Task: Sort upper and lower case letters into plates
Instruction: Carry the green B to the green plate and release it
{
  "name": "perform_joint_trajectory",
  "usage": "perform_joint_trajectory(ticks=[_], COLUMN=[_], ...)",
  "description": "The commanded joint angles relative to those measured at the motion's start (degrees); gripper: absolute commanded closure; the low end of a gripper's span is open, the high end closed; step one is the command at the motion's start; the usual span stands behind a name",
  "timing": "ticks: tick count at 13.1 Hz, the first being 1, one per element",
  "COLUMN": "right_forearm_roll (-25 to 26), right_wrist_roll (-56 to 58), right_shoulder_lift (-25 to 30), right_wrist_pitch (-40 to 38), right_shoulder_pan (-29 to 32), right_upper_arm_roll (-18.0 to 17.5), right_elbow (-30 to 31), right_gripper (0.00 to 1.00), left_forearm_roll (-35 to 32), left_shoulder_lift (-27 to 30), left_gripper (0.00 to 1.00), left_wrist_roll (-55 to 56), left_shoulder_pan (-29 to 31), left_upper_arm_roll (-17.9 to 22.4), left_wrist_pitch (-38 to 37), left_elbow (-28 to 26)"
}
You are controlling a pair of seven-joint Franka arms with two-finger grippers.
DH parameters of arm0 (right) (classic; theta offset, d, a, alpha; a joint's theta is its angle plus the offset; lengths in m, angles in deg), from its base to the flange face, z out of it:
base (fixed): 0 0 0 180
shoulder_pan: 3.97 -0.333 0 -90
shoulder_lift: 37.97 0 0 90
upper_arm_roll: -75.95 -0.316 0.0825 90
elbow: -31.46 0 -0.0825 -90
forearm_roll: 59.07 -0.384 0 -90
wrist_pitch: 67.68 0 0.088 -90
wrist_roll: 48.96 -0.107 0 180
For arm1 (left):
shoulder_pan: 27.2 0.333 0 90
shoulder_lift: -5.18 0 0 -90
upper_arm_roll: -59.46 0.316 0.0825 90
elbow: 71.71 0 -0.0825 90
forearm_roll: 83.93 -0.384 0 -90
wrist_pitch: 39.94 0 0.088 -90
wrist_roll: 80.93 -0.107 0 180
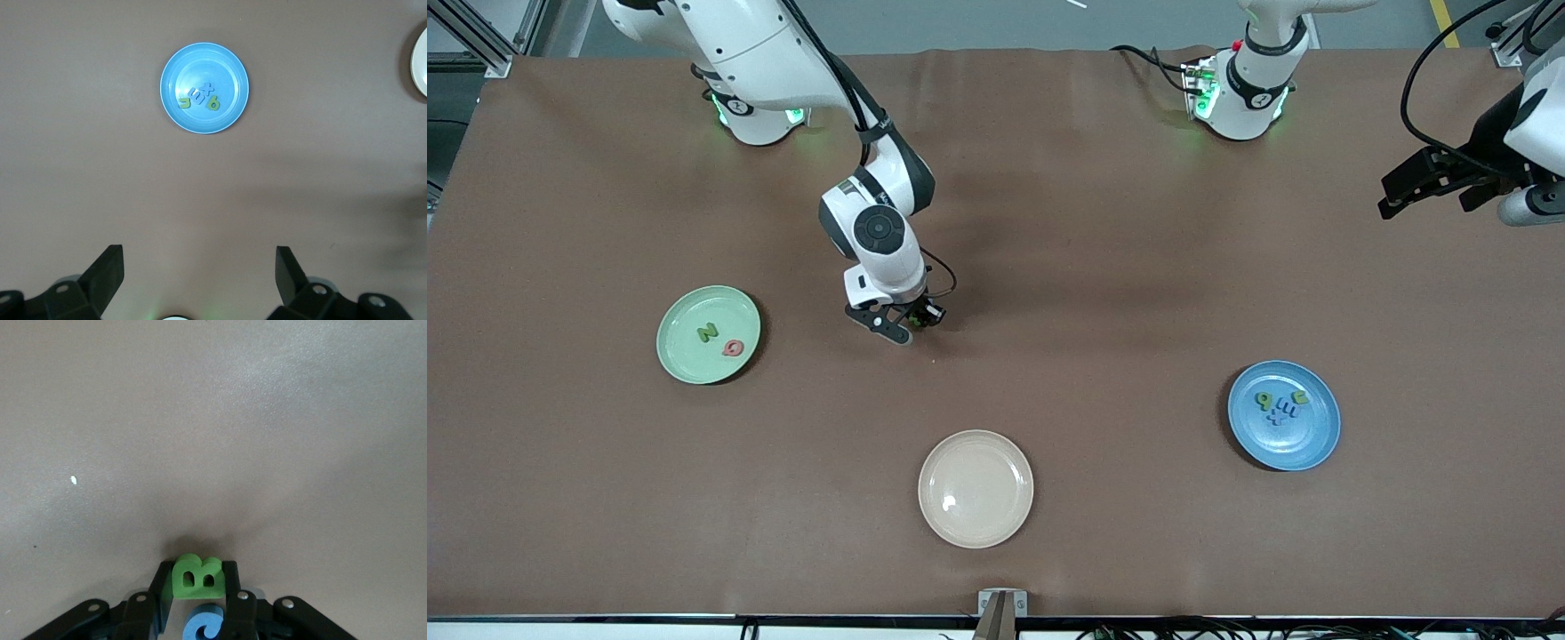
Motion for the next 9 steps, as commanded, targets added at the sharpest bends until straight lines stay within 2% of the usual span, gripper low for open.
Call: perform_joint_trajectory(ticks=[1,2,4,7,9], right_forearm_roll=[1.13,1.13,1.13,0.86,0.77], right_wrist_roll=[-0.17,0.62,4.64,22.88,36.25], right_shoulder_lift=[-0.38,0.67,4.0,11.72,15.6], right_wrist_pitch=[-0.4,-0.84,-7.92,-19.53,-21.14], right_shoulder_pan=[0.2,0.38,1.6,8.96,14.68], right_upper_arm_roll=[0.67,0.67,0.67,0.58,0.66], right_elbow=[0.46,0.55,0.11,0.63,3.35], right_gripper=[0.85,0.85,0.85,0.84,0.83], left_forearm_roll=[0.25,0.25,0.25,0.25,0.25], left_shoulder_lift=[1.32,1.41,1.41,1.41,1.32], left_gripper=[0.0,0.0,0.0,0.0,0.0], left_wrist_roll=[-1.31,-1.31,-1.31,-1.31,-1.31], left_shoulder_pan=[0.09,0.09,0.18,0.18,0.18], left_upper_arm_roll=[0.0,0.0,0.0,0.0,0.0], left_wrist_pitch=[0.72,0.72,0.72,0.72,0.72], left_elbow=[-1.09,-1.09,-1.18,-1.18,-1.18])
